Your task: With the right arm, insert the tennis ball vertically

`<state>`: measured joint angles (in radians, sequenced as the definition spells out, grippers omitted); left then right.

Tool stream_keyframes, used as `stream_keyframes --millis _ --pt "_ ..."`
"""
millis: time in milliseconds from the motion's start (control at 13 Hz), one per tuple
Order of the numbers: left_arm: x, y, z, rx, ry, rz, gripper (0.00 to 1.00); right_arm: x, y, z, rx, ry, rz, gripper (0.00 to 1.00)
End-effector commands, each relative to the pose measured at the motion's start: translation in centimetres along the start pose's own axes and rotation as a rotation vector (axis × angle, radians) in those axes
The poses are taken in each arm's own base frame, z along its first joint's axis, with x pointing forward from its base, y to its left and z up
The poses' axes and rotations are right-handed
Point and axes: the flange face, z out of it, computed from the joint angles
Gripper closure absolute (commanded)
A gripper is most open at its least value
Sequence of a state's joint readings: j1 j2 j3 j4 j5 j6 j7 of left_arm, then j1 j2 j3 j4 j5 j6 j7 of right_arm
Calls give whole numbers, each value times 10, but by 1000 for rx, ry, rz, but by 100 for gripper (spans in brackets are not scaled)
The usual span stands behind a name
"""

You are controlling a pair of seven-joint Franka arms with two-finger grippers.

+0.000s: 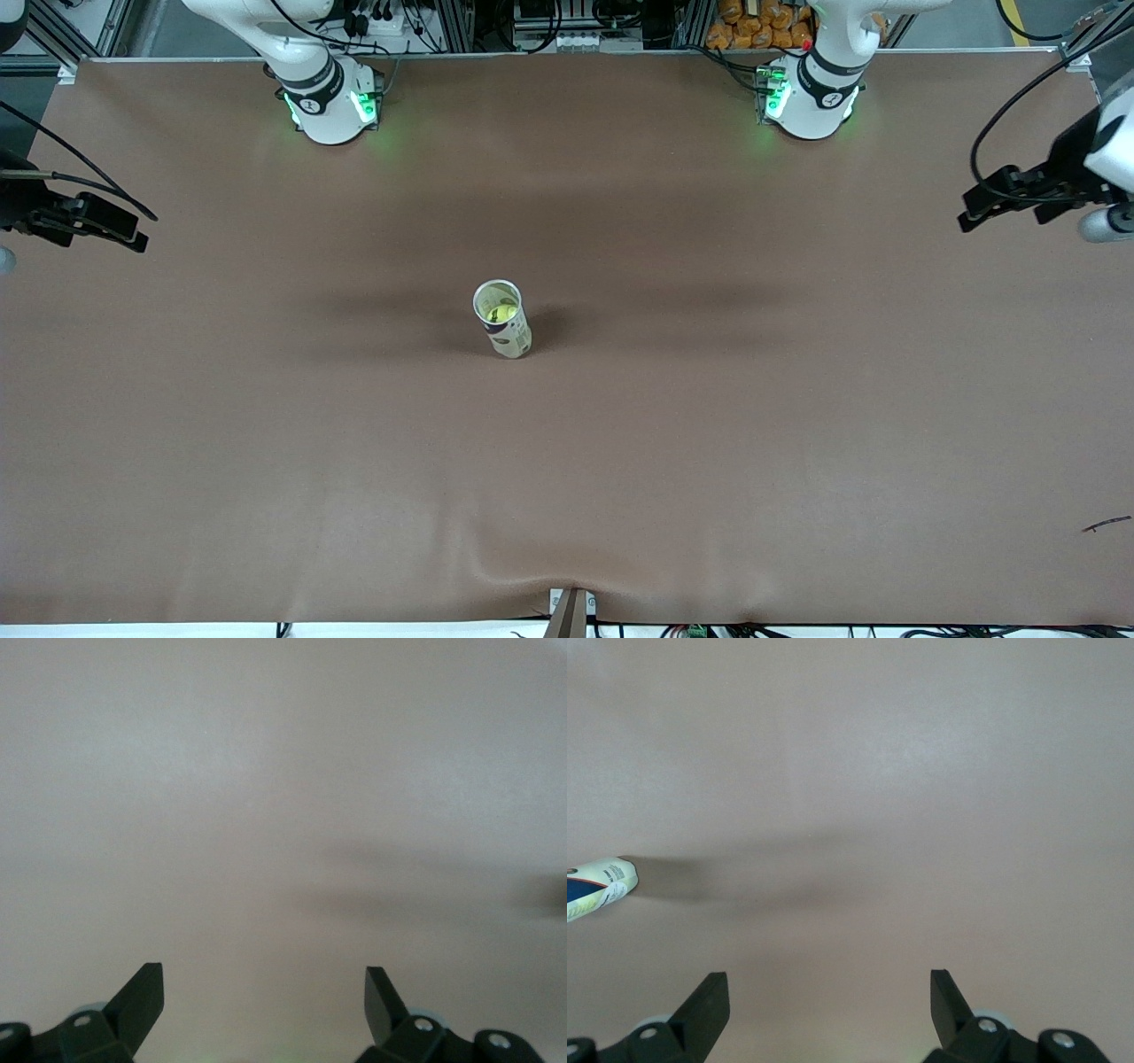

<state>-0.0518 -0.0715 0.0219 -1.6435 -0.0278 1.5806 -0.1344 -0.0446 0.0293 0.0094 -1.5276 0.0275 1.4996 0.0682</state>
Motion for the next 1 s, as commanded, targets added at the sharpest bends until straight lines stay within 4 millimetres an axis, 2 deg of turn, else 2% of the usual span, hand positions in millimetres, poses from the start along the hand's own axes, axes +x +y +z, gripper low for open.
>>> stream_keyframes --millis 0,153,920 --pt "-2 4 -13 -8 26 15 0 -4 5 -4 -1 7 16 0" --pt "-3 7 -13 -6 21 15 0 -4 0 -5 -3 7 9 0" --pt "-3 9 -10 0 6 42 0 -4 2 -4 -4 7 12 0"
